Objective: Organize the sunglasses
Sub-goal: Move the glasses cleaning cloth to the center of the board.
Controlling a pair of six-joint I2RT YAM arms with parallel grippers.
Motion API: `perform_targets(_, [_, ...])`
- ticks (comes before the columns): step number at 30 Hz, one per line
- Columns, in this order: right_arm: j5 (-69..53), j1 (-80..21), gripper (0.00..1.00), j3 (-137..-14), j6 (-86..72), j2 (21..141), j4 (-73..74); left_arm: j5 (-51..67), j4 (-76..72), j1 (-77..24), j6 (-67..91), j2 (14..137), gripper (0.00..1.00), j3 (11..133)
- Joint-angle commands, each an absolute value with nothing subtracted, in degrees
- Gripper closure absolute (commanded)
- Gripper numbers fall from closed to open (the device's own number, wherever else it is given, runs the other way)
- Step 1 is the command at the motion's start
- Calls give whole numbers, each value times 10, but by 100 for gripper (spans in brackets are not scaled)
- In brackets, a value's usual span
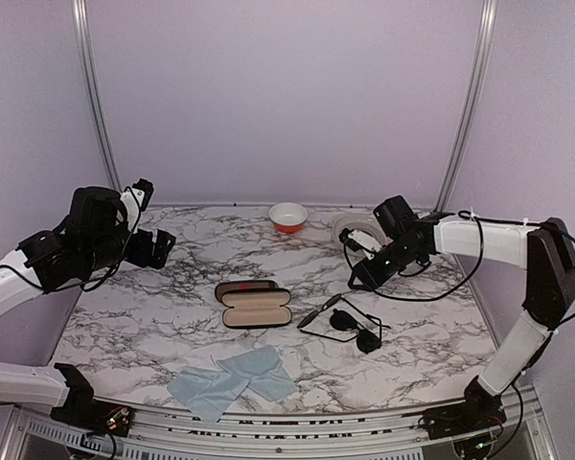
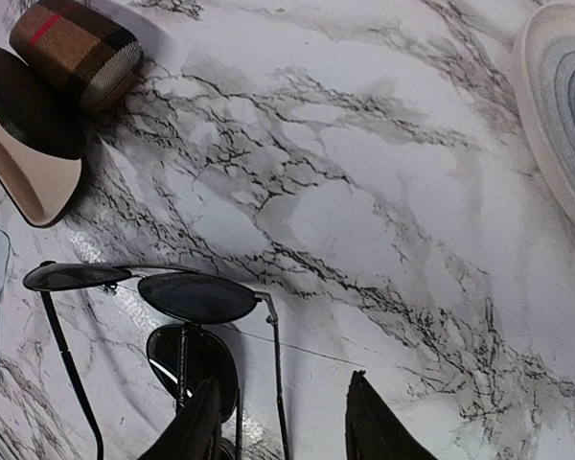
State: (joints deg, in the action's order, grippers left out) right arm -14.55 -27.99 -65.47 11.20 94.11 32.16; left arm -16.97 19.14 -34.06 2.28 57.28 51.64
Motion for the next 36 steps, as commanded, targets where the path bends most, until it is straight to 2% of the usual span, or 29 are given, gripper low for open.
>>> perform_targets(1, [-151,-278,58,-650,122,956,336,-169,181,-339,17,573,1,512])
perform_targets(18, [-130,-303,67,-629,107,1000,295,-159,182,-339,15,580,1,511])
perform_targets(24, [-125,-311,67,-633,104,1007,283,-149,181,-339,14,582,1,511])
perform_targets(36, [-54,-346,62,-683,71,912,302,123,164,-346,-1,585,4,498])
